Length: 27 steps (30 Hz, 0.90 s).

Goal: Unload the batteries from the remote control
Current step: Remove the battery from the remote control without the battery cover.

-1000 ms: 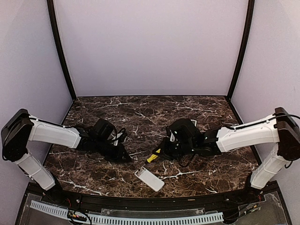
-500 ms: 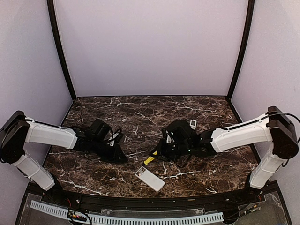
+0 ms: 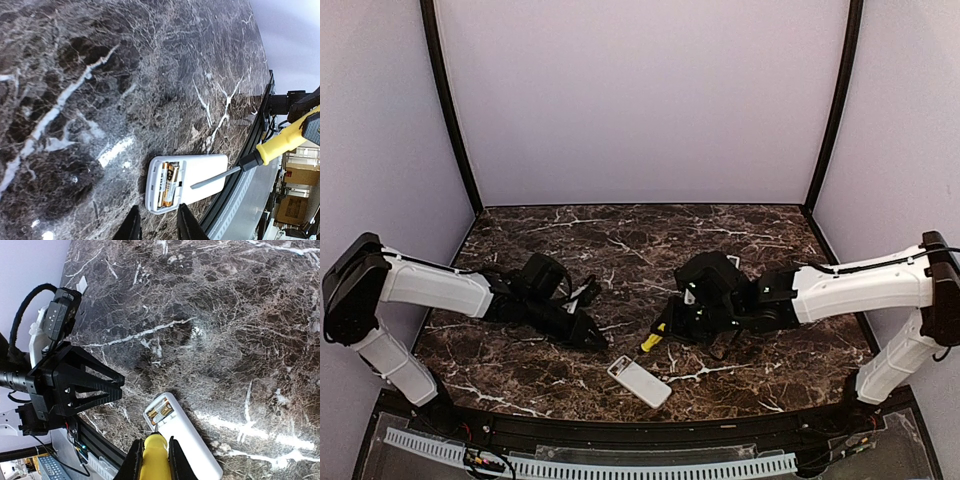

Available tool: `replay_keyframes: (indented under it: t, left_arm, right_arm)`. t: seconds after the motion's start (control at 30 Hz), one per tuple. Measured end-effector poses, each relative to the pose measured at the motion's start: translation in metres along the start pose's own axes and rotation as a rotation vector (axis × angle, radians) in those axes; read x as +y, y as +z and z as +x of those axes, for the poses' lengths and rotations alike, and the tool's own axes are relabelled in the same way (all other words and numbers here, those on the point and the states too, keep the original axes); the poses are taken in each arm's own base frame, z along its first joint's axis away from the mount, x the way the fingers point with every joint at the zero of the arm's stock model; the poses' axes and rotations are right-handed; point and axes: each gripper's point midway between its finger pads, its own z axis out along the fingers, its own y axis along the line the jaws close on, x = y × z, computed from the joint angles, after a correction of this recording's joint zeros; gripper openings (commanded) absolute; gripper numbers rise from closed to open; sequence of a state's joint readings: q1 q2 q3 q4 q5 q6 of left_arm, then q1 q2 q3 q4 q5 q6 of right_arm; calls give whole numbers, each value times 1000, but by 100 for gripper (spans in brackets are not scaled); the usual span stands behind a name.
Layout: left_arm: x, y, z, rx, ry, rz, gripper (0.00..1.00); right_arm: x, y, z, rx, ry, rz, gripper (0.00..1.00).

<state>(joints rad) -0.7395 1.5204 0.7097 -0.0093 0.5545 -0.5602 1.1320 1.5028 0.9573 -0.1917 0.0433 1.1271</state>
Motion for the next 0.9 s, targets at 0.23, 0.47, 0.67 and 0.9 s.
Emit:
replay_keyframes:
  t: [0.23, 0.47, 0.67, 0.9]
  left_arm:
    - [-5, 22, 15, 85, 9, 14, 22]
    - [0, 34, 25, 131, -4, 6, 17]
    - [2, 40, 33, 162, -10, 4, 11]
    - [2, 44, 28, 157, -18, 6, 5]
  right_arm:
    - [-6, 10, 5, 18, 4, 47, 0]
    - [-5, 19, 4, 23, -1, 70, 0]
    - [-2, 21, 3, 25, -3, 93, 0]
    - [1, 24, -1, 24, -5, 127, 0]
